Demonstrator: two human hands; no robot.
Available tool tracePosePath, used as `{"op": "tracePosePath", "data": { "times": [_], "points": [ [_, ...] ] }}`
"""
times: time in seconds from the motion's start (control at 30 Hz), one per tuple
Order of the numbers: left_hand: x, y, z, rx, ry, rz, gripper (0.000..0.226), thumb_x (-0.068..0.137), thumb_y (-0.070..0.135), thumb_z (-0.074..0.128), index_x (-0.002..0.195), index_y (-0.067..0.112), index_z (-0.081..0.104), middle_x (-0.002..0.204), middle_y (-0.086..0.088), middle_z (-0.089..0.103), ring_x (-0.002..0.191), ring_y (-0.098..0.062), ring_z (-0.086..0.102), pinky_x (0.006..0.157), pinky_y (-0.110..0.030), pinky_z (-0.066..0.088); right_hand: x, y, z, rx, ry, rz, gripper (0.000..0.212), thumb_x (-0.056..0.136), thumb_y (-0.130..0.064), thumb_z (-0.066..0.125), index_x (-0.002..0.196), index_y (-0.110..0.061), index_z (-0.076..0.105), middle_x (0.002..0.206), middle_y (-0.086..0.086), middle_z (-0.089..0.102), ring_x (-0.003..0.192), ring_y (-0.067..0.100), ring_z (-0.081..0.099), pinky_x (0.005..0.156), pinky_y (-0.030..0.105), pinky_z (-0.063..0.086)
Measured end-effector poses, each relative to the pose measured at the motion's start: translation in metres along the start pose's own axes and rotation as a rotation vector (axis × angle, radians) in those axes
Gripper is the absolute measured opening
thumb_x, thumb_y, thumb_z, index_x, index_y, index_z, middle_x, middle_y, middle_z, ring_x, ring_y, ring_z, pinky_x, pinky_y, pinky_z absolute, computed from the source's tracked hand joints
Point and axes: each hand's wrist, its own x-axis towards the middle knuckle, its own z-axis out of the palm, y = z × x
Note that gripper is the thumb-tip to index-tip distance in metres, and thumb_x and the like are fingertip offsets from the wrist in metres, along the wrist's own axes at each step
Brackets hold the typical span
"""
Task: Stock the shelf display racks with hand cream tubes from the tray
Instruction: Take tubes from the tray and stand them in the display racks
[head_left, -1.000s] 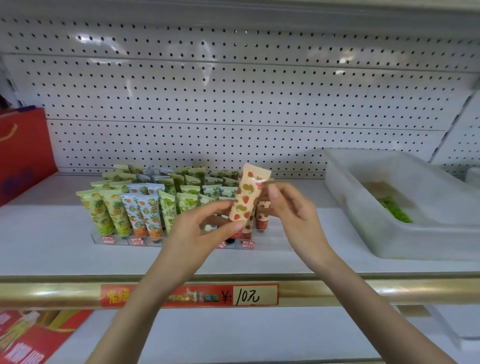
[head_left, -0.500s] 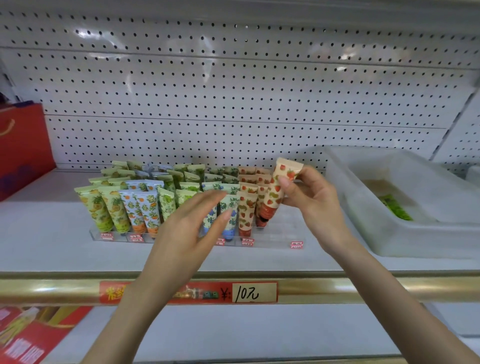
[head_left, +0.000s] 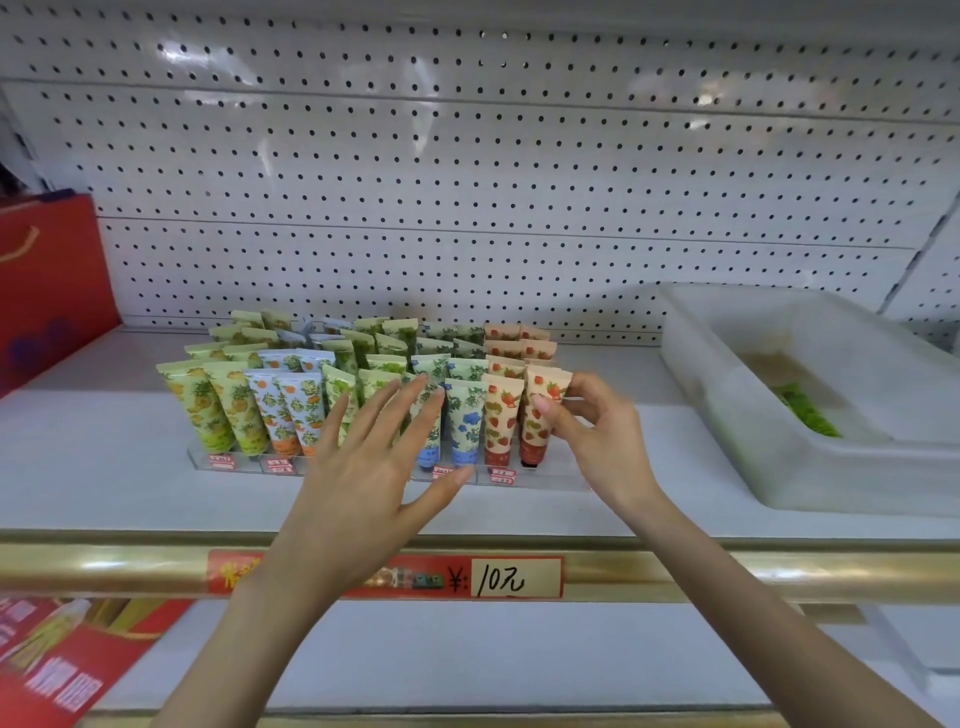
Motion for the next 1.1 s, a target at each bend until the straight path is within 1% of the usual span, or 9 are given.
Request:
{"op": "tracePosePath", "data": {
  "times": [0.17,0.23,0.33,0.5,0.7,0.83,0.93,1.03,1.1],
  "points": [
    [0.001,-0.001,-0.001,-0.003,-0.009,-0.004,0.071,0.09,0.064,0.021,0.143,0.019,0.035,0.149,-0.001,0.035,0.137,-0.019,0.033,0.111,-0.046,0.015,-0.003,0.005,0.002,-0.045,-0.02,-0.004,0.011,0.086,-0.022,0.065,0.093,-0.028,0.058,0.093,-0.022,0.062,0.089,-0.004,0.06,0.072,0.009,0.049],
    [0.002,-0.001,-0.001,-0.013,-0.008,-0.006,0.071,0.09,0.064,0.021,0.143,0.018,0.036,0.149,0.0,0.036,0.136,-0.018,0.032,0.11,-0.045,0.014,-0.004,0.006,0.002,-0.045,-0.021,-0.005,0.012,0.086,-0.022,0.065,0.096,-0.024,0.059,0.093,-0.022,0.062,0.089,-0.005,0.06,0.071,0.006,0.047],
    [0.002,-0.001,-0.001,-0.024,-0.004,-0.009,0.071,0.09,0.065,0.021,0.143,0.019,0.036,0.149,0.0,0.036,0.136,-0.016,0.03,0.111,-0.044,0.013,-0.004,0.006,0.001,-0.043,-0.03,0.01,0.015,0.085,-0.023,0.065,0.097,-0.025,0.058,0.094,-0.022,0.061,0.09,-0.006,0.059,0.072,0.007,0.048],
    [0.004,0.0,-0.001,-0.051,-0.008,-0.01,0.072,0.09,0.066,0.019,0.144,0.02,0.034,0.15,0.002,0.034,0.137,-0.015,0.028,0.112,-0.042,0.013,-0.007,0.009,0.001,-0.053,-0.05,0.036,0.02,0.084,-0.02,0.067,0.098,-0.028,0.055,0.095,-0.022,0.061,0.093,-0.003,0.059,0.077,0.016,0.05],
    [0.003,-0.001,-0.003,-0.093,0.001,0.002,0.074,0.088,0.068,0.017,0.146,0.023,0.03,0.152,0.005,0.028,0.138,-0.01,0.018,0.113,-0.039,0.008,-0.009,0.009,-0.002,-0.073,-0.052,0.047,0.022,0.083,-0.019,0.068,0.099,-0.026,0.055,0.095,-0.023,0.06,0.091,-0.007,0.058,0.068,0.005,0.047],
    [0.006,-0.001,-0.01,-0.109,0.021,0.028,0.076,0.087,0.068,0.016,0.145,0.022,0.031,0.152,0.004,0.028,0.136,-0.007,0.014,0.112,-0.038,0.008,-0.009,0.004,-0.006,-0.08,-0.022,0.053,0.021,0.082,-0.022,0.069,0.1,-0.023,0.057,0.096,-0.02,0.062,0.094,-0.005,0.059,0.068,0.005,0.047],
    [0.013,-0.003,-0.018,-0.11,0.038,0.038,0.078,0.085,0.069,0.014,0.145,0.022,0.031,0.152,0.003,0.027,0.135,-0.009,0.014,0.112,-0.039,0.007,-0.009,-0.005,-0.016,-0.108,0.035,0.04,0.018,0.085,-0.028,0.065,0.101,-0.024,0.059,0.096,-0.021,0.062,0.09,-0.014,0.056,0.067,0.002,0.043],
    [0.024,-0.003,-0.029,-0.107,0.035,0.048,0.081,0.082,0.071,0.01,0.145,0.023,0.029,0.154,0.002,0.024,0.139,-0.015,0.019,0.114,-0.042,0.01,-0.011,-0.017,-0.029,-0.188,0.056,0.016,0.026,0.089,-0.038,0.055,0.11,-0.022,0.059,0.104,-0.017,0.061,0.095,-0.017,0.053,0.074,0.001,0.04],
    [0.033,-0.001,-0.036,-0.116,0.025,0.056,0.085,0.081,0.072,0.007,0.146,0.022,0.028,0.154,0.0,0.024,0.141,-0.018,0.02,0.115,-0.043,0.009,-0.012,-0.025,-0.04,-0.337,0.044,-0.033,0.041,0.09,-0.047,0.045,0.119,-0.021,0.057,0.117,-0.012,0.059,0.108,-0.008,0.051,0.088,0.012,0.041]
  ]
}}
